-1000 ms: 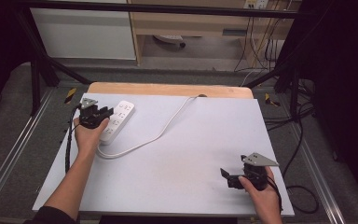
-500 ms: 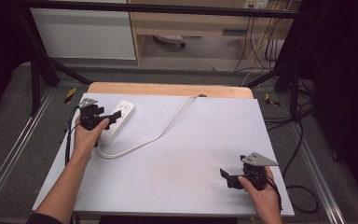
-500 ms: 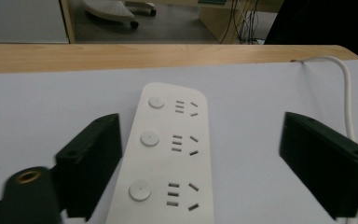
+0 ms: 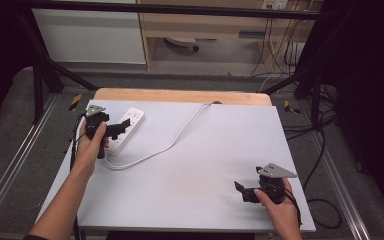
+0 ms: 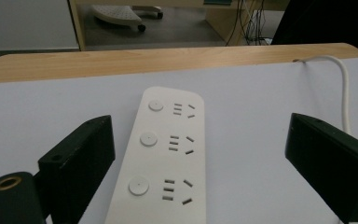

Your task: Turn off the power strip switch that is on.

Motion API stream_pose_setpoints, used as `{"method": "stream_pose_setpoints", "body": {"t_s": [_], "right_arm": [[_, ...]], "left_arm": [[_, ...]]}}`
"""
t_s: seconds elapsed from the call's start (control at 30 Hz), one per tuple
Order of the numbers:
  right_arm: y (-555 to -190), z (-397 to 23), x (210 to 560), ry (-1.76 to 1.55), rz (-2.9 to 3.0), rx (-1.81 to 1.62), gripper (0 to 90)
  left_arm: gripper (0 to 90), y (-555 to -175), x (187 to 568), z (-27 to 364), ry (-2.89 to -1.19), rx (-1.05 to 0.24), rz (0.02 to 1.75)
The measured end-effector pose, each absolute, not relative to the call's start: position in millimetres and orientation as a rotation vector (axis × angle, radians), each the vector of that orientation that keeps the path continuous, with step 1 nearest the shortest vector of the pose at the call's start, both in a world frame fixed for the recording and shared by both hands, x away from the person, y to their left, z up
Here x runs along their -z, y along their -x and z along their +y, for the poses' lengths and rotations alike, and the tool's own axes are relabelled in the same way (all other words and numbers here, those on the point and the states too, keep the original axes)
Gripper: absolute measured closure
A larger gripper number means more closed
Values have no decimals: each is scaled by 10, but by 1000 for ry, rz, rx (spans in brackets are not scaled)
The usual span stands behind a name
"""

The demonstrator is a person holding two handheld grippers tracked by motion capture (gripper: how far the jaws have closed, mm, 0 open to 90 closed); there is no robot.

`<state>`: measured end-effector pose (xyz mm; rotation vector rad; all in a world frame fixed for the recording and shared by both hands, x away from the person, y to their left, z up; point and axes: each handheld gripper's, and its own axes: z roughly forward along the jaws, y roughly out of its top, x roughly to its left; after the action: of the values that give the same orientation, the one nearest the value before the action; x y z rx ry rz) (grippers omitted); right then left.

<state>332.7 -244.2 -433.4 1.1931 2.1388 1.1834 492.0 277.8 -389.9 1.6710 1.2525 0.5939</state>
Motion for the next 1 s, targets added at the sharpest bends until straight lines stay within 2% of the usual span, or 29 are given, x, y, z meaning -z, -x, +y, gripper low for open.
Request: {"method": "stream_pose_setpoints", "body": {"t_s": [0.57, 1.0], "right_arm": [[-3330, -2426, 4328, -1179, 2144, -1204, 31], [-3314, -2404, 4313, -1166, 2153, -1212, 30]], "left_arm": [[69, -4612, 3734, 2817, -1658, -569, 1211], [68, -4133, 3651, 2842, -1680, -573, 1142]]}}
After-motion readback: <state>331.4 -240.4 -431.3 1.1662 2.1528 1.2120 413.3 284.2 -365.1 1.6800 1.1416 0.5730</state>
